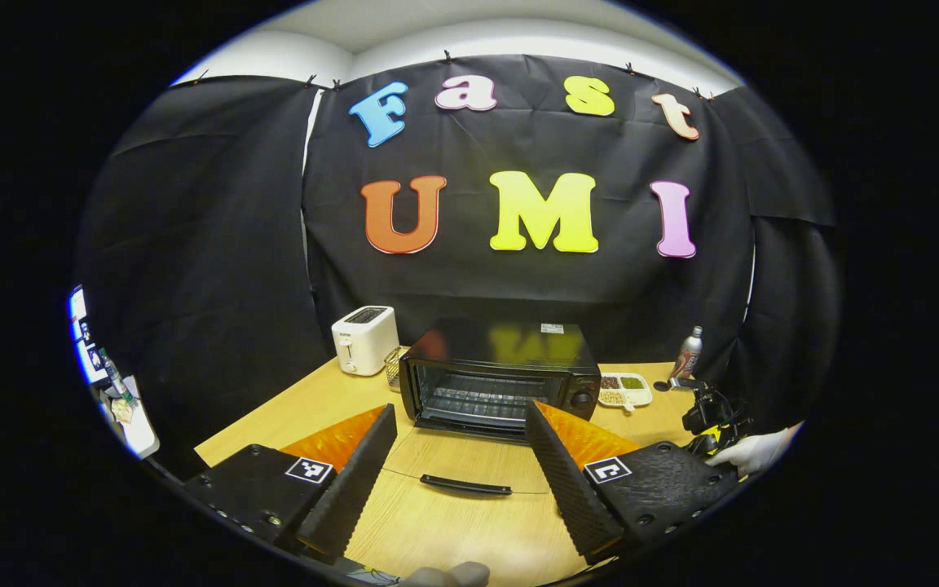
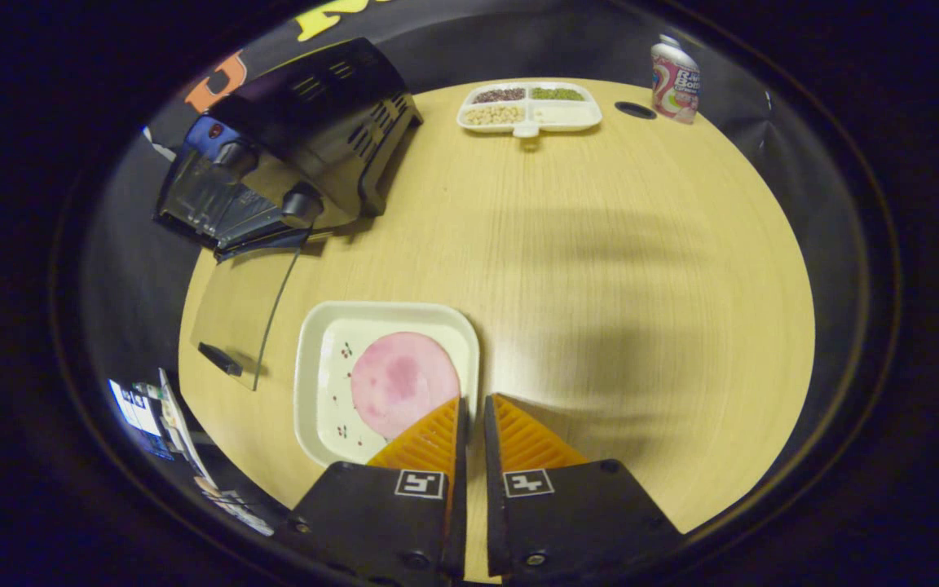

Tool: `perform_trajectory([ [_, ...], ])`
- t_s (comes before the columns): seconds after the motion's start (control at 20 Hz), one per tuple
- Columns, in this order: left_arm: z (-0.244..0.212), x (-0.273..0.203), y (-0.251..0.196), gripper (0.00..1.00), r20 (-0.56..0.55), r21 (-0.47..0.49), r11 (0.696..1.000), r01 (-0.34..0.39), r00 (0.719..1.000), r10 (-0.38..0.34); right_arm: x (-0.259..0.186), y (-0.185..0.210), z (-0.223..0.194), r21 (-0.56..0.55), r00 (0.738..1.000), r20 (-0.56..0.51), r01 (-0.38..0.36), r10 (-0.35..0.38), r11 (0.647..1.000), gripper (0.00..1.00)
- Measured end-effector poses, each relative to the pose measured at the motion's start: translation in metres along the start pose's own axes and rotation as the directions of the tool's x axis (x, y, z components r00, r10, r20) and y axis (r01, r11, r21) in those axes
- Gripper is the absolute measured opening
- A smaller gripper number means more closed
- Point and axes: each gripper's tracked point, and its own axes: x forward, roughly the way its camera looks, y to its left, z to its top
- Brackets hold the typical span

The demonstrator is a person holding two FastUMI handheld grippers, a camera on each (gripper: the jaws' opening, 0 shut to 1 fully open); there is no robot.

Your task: Open the electric oven with the left hand, put the food in, and close the electric oven.

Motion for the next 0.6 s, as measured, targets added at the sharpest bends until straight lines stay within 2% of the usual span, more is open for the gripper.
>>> perform_trajectory([
  [0.05, -0.002, 0.002, 0.000, 0.96, 0.000, -0.005, 1.000, 0.002, 1.000, -0.002, 0.000, 0.000, 0.001, 0.004, 1.000, -0.024, 0.005, -0.004, 1.000, 0.09],
  [0.2, -0.005, 0.004, 0.000, 0.96, 0.003, -0.031, 0.999, 0.026, 1.000, -0.026, 0.001, 0.000, 0.003, 0.005, 0.997, -0.070, 0.019, -0.019, 1.000, 0.05],
  [0.35, -0.009, 0.010, -0.001, 0.96, 0.004, -0.058, 0.996, 0.075, 0.997, -0.074, 0.001, 0.000, 0.003, 0.008, 0.993, -0.108, 0.042, -0.041, 0.999, 0.05],
  [0.4, -0.010, 0.010, -0.001, 0.96, 0.011, -0.062, 0.994, 0.089, 0.996, -0.089, 0.001, 0.000, 0.004, 0.005, 0.991, -0.121, 0.050, -0.049, 0.999, 0.02],
  [0.45, -0.009, 0.012, 0.001, 0.96, 0.019, -0.061, 0.993, 0.106, 0.994, -0.105, 0.002, 0.000, 0.005, 0.009, 0.990, -0.131, 0.059, -0.057, 0.998, 0.04],
  [0.6, -0.009, 0.016, 0.006, 0.96, 0.035, -0.065, 0.987, 0.150, 0.988, -0.148, 0.000, 0.000, 0.004, -0.012, 0.989, -0.144, 0.018, -0.019, 1.000, 0.04],
])
